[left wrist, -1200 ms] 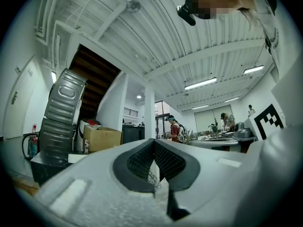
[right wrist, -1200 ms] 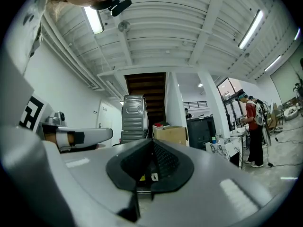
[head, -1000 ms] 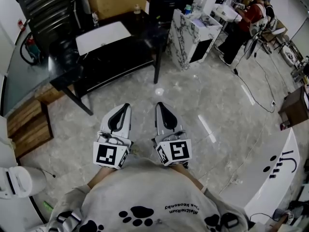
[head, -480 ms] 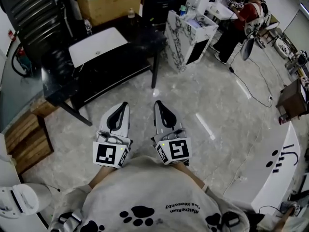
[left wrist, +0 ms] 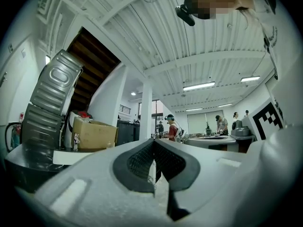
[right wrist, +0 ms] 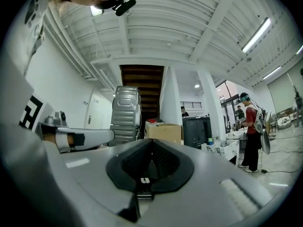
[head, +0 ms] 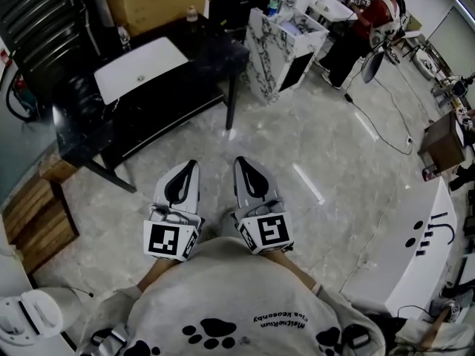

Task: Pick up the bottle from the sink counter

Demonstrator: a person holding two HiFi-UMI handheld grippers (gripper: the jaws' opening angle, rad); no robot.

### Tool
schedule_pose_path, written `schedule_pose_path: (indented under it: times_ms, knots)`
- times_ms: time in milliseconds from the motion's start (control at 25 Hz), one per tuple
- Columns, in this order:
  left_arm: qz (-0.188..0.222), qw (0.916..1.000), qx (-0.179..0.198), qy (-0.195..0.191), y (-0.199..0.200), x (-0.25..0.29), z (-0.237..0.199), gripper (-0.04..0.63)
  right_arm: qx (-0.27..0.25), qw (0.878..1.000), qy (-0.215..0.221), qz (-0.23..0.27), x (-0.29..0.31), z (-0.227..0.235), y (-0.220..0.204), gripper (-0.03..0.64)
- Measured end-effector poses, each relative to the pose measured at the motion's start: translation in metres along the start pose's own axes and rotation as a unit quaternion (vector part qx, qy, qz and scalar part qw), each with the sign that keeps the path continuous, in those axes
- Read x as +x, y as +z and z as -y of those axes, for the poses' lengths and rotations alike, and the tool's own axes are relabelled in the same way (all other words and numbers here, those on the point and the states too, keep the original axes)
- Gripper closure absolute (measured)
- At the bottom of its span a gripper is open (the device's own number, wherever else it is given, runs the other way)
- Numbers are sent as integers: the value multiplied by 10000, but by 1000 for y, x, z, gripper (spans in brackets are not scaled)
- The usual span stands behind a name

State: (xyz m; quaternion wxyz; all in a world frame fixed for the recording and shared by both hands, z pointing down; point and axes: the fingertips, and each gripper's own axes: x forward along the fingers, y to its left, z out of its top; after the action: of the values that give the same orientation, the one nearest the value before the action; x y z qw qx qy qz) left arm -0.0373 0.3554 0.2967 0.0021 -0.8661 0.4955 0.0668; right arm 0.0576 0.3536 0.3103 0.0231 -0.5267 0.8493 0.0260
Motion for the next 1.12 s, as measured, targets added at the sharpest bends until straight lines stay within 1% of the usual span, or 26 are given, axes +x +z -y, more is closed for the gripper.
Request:
schedule_pose_path:
  times_ms: [320,480,640,840,1120]
  knots:
    - [0,9999,9,148,-5,20,-18,597,-12,9997,219,55,32,7,0,617]
    - [-134,9997,-20,223,-13,38,-26,597,107,9996,271,-36,51,19,-10,617]
    - [-221,9994,-66,269,-22,64,-38,597,174,9993,292,-125,76,36,-18,617]
    - [-203,9992,-60,336,-22,102,-55,597,127,9994,299,-72,113,65,-14,617]
    - [-175,9983,-54,562,-19,151,-72,597,135,9986,503,5,159,98,-7,617]
